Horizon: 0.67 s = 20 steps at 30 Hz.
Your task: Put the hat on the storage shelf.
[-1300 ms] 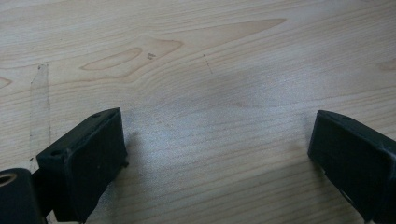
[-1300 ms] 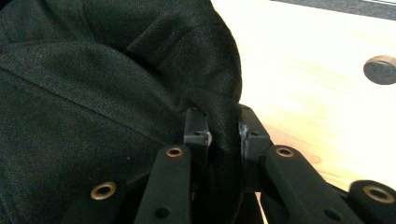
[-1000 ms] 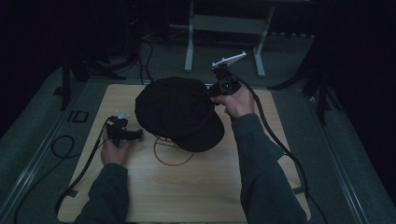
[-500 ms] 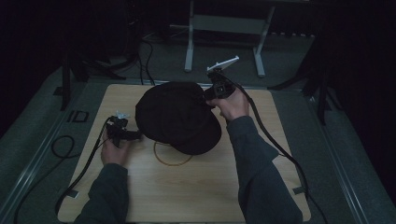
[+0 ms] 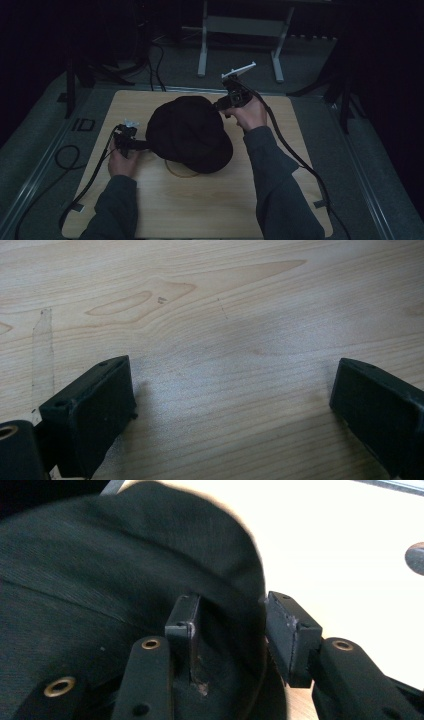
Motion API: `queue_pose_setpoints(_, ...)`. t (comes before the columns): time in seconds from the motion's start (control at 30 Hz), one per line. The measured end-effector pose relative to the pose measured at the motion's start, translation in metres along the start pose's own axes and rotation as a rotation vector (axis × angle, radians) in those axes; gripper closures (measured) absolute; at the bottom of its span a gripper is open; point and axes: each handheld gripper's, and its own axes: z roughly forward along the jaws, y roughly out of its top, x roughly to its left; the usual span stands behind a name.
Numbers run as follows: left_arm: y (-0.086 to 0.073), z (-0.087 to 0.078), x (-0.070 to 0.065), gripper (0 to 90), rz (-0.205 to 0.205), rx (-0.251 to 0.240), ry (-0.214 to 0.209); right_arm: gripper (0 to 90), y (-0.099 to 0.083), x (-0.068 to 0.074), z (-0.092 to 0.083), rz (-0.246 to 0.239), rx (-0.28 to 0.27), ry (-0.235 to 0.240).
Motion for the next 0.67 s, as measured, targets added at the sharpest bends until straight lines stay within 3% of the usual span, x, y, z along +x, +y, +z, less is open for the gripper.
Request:
queue_pose_setpoints(0.07,0.0000,0.0000,0.0001,3.6,0.002,0.001,0.000,54.8,0.0005,-0.0009,-0.0039,-0.004,-0.021,-0.021)
queue_pose_setpoints(0.23,0.0000,-0.0001,0.0001,3.6,0.003,0.002,0.000,53.8,-0.0005,-0.0026,-0.0073,-0.023,-0.007,-0.043)
queue_pose_setpoints(0.67,0.0000,0.0000,0.0001,3.6,0.002,0.001,0.001,52.3,-0.0053,-0.0040,-0.0027,-0.068,0.038,-0.054)
